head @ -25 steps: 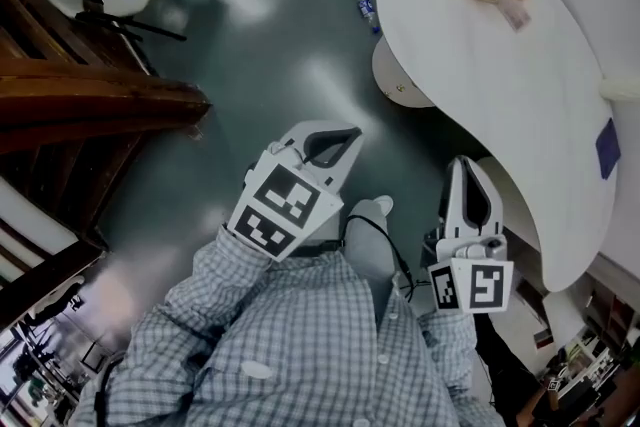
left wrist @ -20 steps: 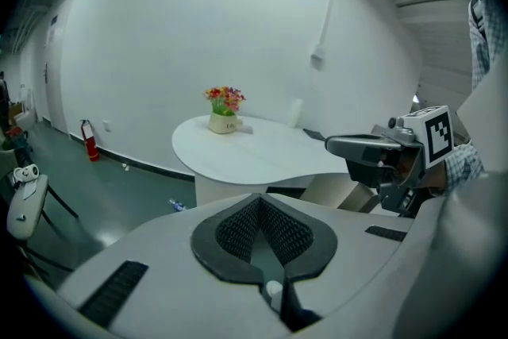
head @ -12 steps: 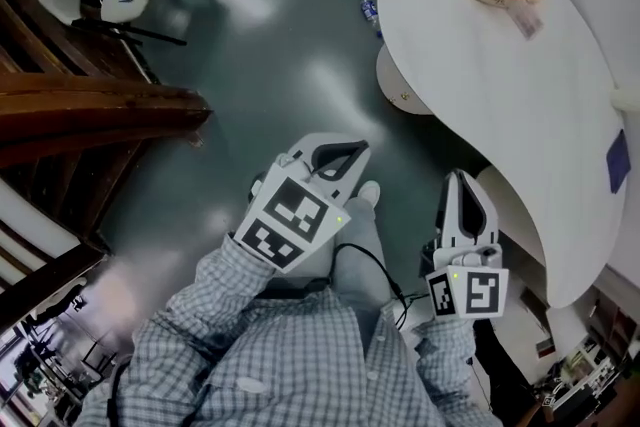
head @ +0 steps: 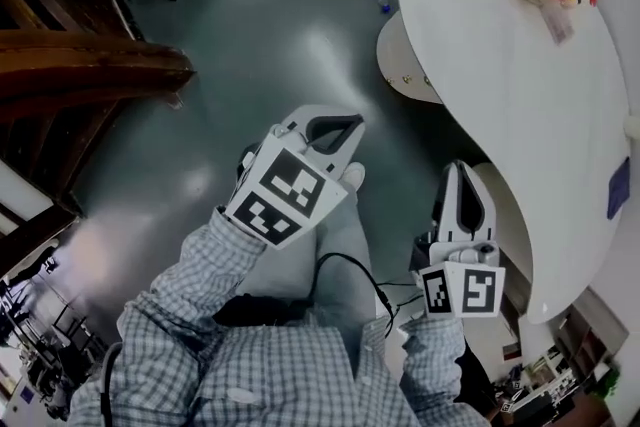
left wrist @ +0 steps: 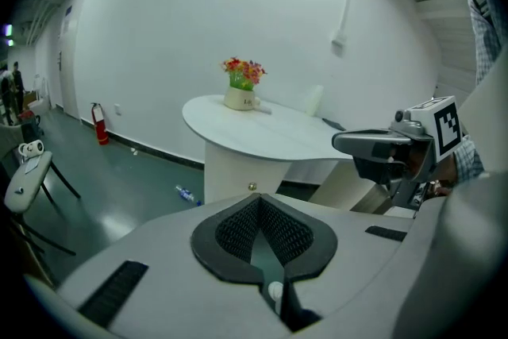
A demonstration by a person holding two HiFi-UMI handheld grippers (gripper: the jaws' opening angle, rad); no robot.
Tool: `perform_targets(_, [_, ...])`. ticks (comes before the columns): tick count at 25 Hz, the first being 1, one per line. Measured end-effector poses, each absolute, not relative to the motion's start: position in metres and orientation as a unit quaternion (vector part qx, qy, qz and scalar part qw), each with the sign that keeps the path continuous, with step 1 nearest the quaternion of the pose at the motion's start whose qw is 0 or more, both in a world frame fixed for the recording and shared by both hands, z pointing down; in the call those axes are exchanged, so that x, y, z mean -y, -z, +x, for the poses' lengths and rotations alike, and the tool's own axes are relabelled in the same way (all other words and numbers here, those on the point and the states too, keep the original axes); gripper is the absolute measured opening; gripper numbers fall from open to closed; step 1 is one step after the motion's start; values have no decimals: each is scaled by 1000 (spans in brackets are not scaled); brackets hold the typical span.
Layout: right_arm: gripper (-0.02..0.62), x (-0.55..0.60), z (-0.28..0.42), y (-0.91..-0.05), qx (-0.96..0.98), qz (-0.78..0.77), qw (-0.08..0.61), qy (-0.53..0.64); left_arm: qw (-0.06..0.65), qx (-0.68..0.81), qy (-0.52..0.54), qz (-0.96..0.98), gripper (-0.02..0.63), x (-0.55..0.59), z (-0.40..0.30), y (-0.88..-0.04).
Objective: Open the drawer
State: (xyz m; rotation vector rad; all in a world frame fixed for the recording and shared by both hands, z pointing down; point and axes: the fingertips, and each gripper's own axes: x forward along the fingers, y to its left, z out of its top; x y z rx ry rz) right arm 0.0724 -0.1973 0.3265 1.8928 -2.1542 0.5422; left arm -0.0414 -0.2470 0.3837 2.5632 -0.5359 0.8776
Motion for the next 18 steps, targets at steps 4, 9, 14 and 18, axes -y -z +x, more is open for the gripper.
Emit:
perform_targets(4, [9, 195, 77, -354, 734, 639, 125, -196, 195, 197, -309, 910, 3, 248, -33, -407])
perform_targets(9, [9, 188, 78, -386, 740, 624, 140, -209, 210, 200, -309, 906, 5, 235, -25, -439])
perform_targets(14, [9, 193, 82, -414, 747, 615, 147, -206, 218, 218, -296, 904, 5, 240, -17, -473])
perform_targets(18, [9, 199, 89, -429, 748, 613, 150, -204, 210, 214, -300, 906, 3, 245, -5, -492])
